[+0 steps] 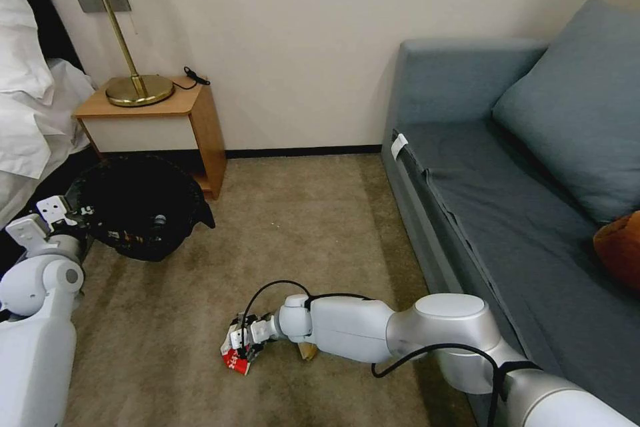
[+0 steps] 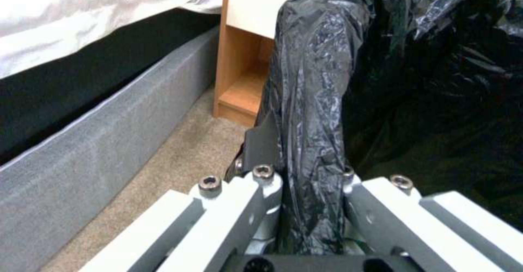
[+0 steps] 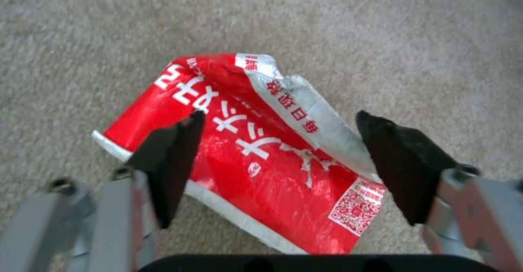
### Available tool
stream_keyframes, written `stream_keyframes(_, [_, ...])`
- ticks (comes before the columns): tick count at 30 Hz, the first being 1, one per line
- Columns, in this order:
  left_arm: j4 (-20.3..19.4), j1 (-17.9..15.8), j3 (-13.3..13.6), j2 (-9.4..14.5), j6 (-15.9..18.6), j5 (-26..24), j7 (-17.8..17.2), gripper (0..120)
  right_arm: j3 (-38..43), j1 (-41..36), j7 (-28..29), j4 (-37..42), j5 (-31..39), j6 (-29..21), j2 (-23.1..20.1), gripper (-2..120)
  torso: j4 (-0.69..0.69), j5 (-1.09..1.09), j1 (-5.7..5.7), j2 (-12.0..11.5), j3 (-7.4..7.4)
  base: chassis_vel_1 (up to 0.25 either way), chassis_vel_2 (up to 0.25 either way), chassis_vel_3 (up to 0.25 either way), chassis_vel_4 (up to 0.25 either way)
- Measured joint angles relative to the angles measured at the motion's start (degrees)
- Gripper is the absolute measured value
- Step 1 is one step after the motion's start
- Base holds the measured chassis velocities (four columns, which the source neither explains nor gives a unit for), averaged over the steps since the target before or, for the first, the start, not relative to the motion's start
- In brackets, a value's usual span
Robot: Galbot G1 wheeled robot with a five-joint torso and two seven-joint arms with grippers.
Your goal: Pick up the trash bin, then pick up the garbage on the floor and place it into the trash bin.
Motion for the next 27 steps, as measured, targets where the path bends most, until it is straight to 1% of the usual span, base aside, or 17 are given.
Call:
stream_keyframes(6, [-0.32,-0.02,0.01,-0.67,-0.03,0.54,0.0,3,-0.05,-0.24,-0.04,-0.27,-0.24,-0.47,0.0,68,0.0,0.0,0.0,0.0,0.0,0.0,0.0,0.0,0.0])
stream_keyframes(7, [-0.46,-0.02,0.02,-0.94,-0.03,0.77,-0.02,3,-0.1,-0.37,-0.03,-0.2,-0.27,-0.66,0.0,61,0.0,0.0,0.0,0.0,0.0,0.0,0.0,0.0,0.0])
stream_keyframes(8, [-0.46,-0.02,0.02,-0.94,-0.03,0.77,-0.02,3,-0.1,-0.37,-0.03,-0.2,-0.27,-0.66,0.0,61,0.0,0.0,0.0,0.0,0.0,0.0,0.0,0.0,0.0])
stream_keyframes(9, [-0.6,0.03,0.03,-1.17,-0.03,0.98,-0.03,3,-0.11,-0.46,0.1,-0.18,-0.49,-0.72,0.0,56,0.0,0.0,0.0,0.0,0.0,0.0,0.0,0.0,0.0])
stream_keyframes(10, [-0.6,0.03,0.03,-1.17,-0.03,0.98,-0.03,3,-0.11,-0.46,0.1,-0.18,-0.49,-0.72,0.0,56,0.0,0.0,0.0,0.0,0.0,0.0,0.0,0.0,0.0])
stream_keyframes(13, [-0.76,0.31,0.05,-1.75,-0.09,1.62,-0.06,3,0.17,-0.93,0.82,-0.51,-1.15,-0.73,0.0,39,0.0,0.0,0.0,0.0,0.0,0.0,0.0,0.0,0.0])
stream_keyframes(14, [-0.76,0.31,0.05,-1.75,-0.09,1.62,-0.06,3,0.17,-0.93,0.82,-0.51,-1.15,-0.73,0.0,39,0.0,0.0,0.0,0.0,0.0,0.0,0.0,0.0,0.0])
stream_keyframes(15, [-0.82,0.41,0.09,-1.98,-0.16,1.88,-0.06,3,0.44,-1.01,0.91,-0.51,-1.19,-0.73,0.0,31,0.0,0.0,0.0,0.0,0.0,0.0,0.0,0.0,0.0])
stream_keyframes(16, [-0.82,0.41,0.09,-1.98,-0.16,1.88,-0.06,3,0.44,-1.01,0.91,-0.51,-1.19,-0.73,0.0,31,0.0,0.0,0.0,0.0,0.0,0.0,0.0,0.0,0.0])
stream_keyframes(17, [-0.93,0.49,0.12,-2.14,-0.17,2.07,-0.07,3,0.66,-1.04,0.94,-0.49,-1.2,-0.73,0.0,26,0.0,0.0,0.0,0.0,0.0,0.0,0.0,0.0,0.0])
stream_keyframes(18, [-0.93,0.49,0.12,-2.14,-0.17,2.07,-0.07,3,0.66,-1.04,0.94,-0.49,-1.2,-0.73,0.0,26,0.0,0.0,0.0,0.0,0.0,0.0,0.0,0.0,0.0])
stream_keyframes(20, [-1.17,0.55,0.16,-2.4,-0.17,2.3,-0.07,3,1.3,-0.99,0.91,-0.4,-1.28,-0.72,0.0,12,-0.01,0.0,0.0,0.0,0.0,0.0,0.0,0.0,0.0])
stream_keyframes(21, [-1.17,0.55,0.16,-2.4,-0.17,2.3,-0.07,3,1.3,-0.99,0.91,-0.4,-1.28,-0.72,0.0,12,-0.01,0.0,0.0,0.0,0.0,0.0,0.0,0.0,0.0])
stream_keyframes(22, [-1.24,0.56,0.16,-2.42,-0.17,2.31,-0.07,3,1.43,-0.94,0.91,-0.4,-1.3,-0.7,0.0,9,-0.01,0.0,0.0,0.0,0.0,0.0,0.0,0.0,0.0])
stream_keyframes(23, [-1.37,0.63,0.16,-2.44,-0.17,2.37,-0.07,3,1.85,-0.75,0.89,-0.44,-1.38,-0.64,0.0,2,0.0,0.0,0.0,0.0,0.0,0.0,0.0,0.0,0.0])
stream_keyframes(25, [-1.51,0.71,0.17,-2.46,-0.17,2.4,-0.07,3,2.21,-0.61,0.88,-0.49,-1.47,-0.59,0.0,0,0.0,0.0,0.0,0.0,0.0,0.0,0.0,0.0,0.0])
stream_keyframes(27, [-1.66,0.85,0.17,-2.46,-0.12,2.42,-0.09,3,3.01,-0.51,0.88,-0.52,-1.68,-0.5,0.0,0,-0.01,0.0,0.0,0.0,0.0,0.0,0.0,0.0,0.0])
